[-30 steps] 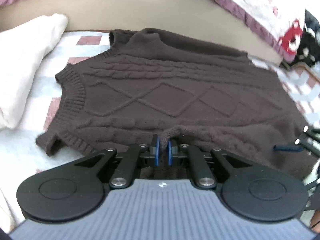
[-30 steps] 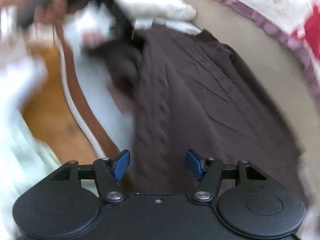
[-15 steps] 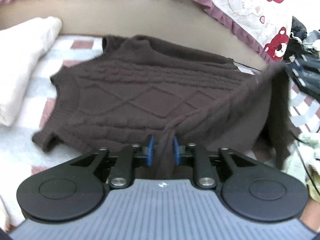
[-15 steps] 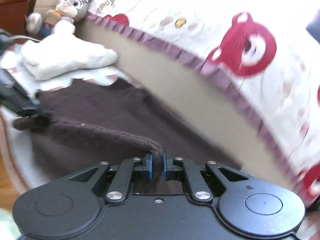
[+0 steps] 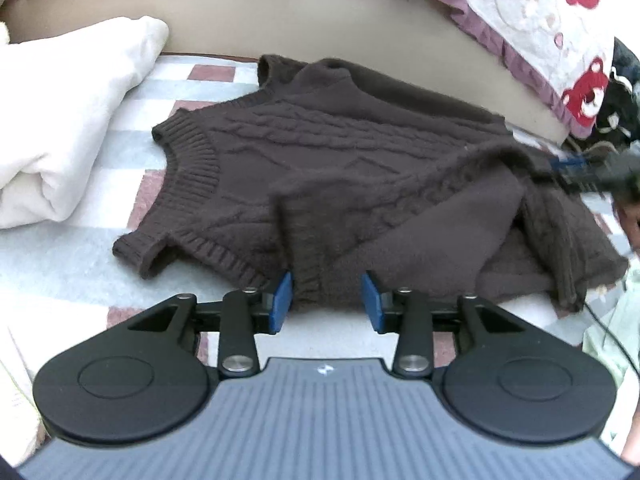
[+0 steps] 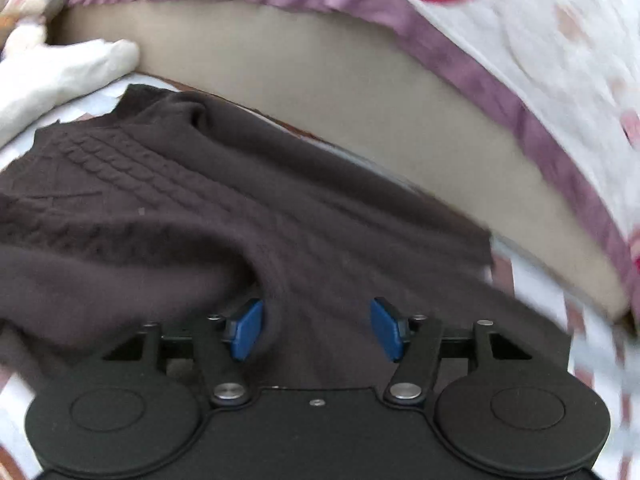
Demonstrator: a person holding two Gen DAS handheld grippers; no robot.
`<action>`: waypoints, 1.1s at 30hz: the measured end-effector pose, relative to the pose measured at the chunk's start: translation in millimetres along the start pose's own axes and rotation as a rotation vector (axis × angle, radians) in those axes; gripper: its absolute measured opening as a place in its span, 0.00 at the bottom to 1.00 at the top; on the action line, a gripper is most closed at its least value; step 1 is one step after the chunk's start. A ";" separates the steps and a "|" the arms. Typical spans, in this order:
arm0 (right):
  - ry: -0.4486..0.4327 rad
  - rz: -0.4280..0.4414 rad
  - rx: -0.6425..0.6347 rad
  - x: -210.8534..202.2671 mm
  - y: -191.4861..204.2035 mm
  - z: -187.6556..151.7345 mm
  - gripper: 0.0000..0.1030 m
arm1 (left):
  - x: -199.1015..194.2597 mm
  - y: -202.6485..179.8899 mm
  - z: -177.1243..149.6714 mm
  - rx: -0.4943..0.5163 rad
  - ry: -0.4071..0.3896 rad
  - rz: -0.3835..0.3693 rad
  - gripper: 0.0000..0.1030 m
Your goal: Fold clothes
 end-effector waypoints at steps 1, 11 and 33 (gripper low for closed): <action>0.002 0.007 0.053 -7.7 -1.9 -11.5 0.63 | -0.3 0.0 1.8 -0.012 -0.010 -0.006 0.42; -0.020 0.292 0.442 -53.8 16.2 -67.7 0.66 | 18.3 1.5 12.9 -0.193 -0.026 0.020 0.51; -0.090 0.074 -0.095 -64.1 104.8 -51.5 0.09 | 48.6 -132.0 -23.7 0.314 0.076 -0.002 0.47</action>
Point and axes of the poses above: each gripper's, at about its wrist camera, not at the fingertips, and x roughly the way its jaws point, y to its left, z to its top, the point moved 4 cm from there along x, roughly the way its jaws point, and after that the axes turned 14 degrees about -x, right-handed, at the moved point
